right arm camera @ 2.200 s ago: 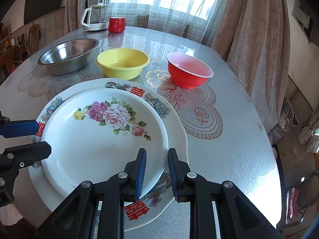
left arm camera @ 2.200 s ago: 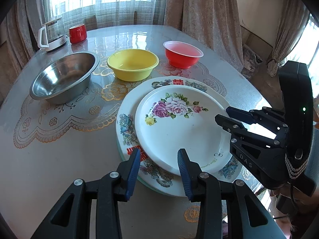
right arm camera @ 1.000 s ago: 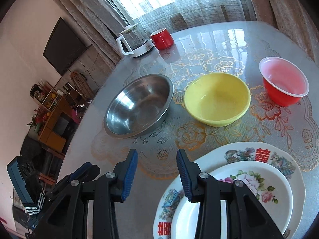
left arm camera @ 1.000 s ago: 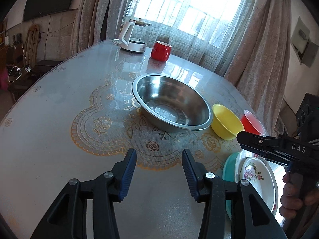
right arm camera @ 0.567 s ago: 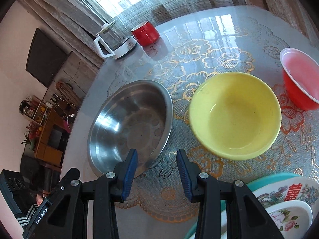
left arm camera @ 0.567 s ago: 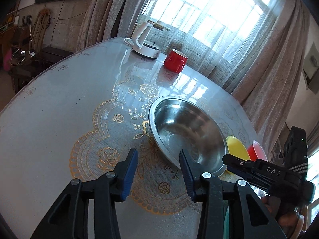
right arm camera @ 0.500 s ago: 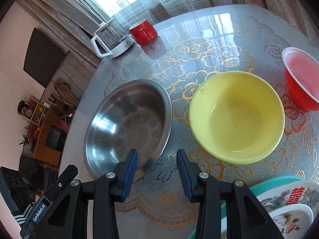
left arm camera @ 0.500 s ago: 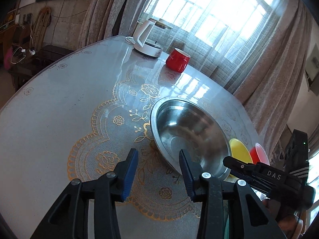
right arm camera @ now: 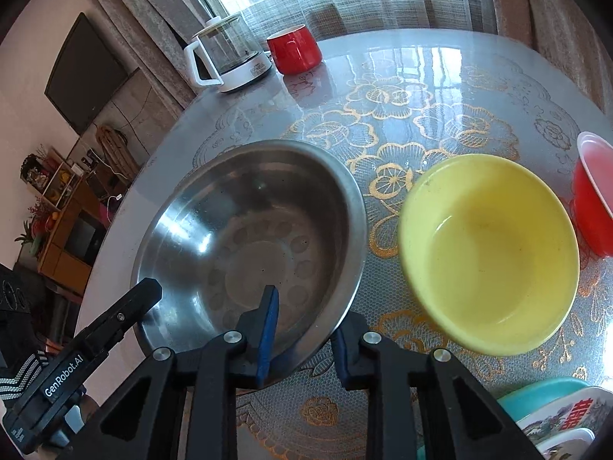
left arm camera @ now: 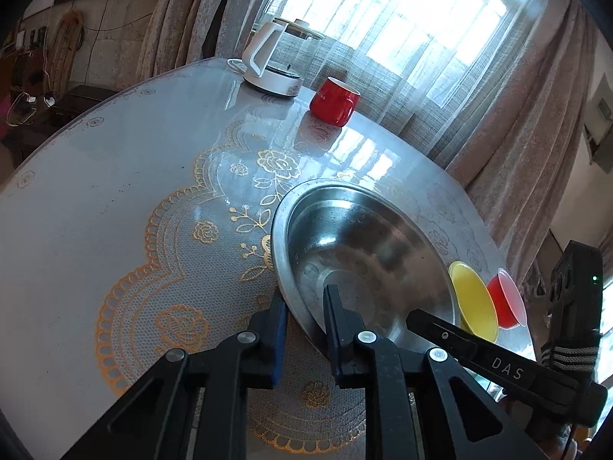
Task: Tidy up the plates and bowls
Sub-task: 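Grasp the rim of the steel bowl with the left gripper, then carry the steel bowl beside the plate stack and lower it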
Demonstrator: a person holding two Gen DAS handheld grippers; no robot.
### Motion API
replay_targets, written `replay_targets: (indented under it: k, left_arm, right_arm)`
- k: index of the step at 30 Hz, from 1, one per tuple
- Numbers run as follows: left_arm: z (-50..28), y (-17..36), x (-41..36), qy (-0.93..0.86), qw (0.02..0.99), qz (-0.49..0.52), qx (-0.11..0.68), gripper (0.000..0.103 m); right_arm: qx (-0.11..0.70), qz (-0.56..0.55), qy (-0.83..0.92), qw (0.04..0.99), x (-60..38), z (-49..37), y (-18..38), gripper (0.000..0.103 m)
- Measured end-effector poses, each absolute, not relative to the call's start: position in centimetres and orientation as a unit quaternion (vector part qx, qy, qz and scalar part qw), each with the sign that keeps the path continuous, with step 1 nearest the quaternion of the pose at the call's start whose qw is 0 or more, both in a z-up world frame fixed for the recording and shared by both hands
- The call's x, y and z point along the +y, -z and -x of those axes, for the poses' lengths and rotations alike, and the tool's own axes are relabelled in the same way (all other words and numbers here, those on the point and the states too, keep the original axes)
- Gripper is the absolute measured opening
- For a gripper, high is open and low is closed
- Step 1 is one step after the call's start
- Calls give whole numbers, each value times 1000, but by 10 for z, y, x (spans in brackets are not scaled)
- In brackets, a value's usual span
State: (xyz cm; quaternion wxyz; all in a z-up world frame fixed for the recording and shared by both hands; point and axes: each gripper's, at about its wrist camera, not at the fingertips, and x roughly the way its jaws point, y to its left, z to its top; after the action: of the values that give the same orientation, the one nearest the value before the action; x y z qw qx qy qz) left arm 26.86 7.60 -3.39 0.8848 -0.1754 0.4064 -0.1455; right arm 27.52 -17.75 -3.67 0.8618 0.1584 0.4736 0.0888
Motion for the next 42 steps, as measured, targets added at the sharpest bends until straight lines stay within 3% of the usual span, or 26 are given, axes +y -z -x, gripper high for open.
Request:
replay_targets:
  k: [21, 42]
  left_arm:
    - [-138, 20, 123, 121, 900, 148, 392, 25]
    - [-93, 30, 129, 92, 900, 117, 409, 30]
  right_arm:
    - [493, -141, -177, 840, -136, -195, 32, 25]
    - [479, -119, -201, 846, -125, -156, 28, 25]
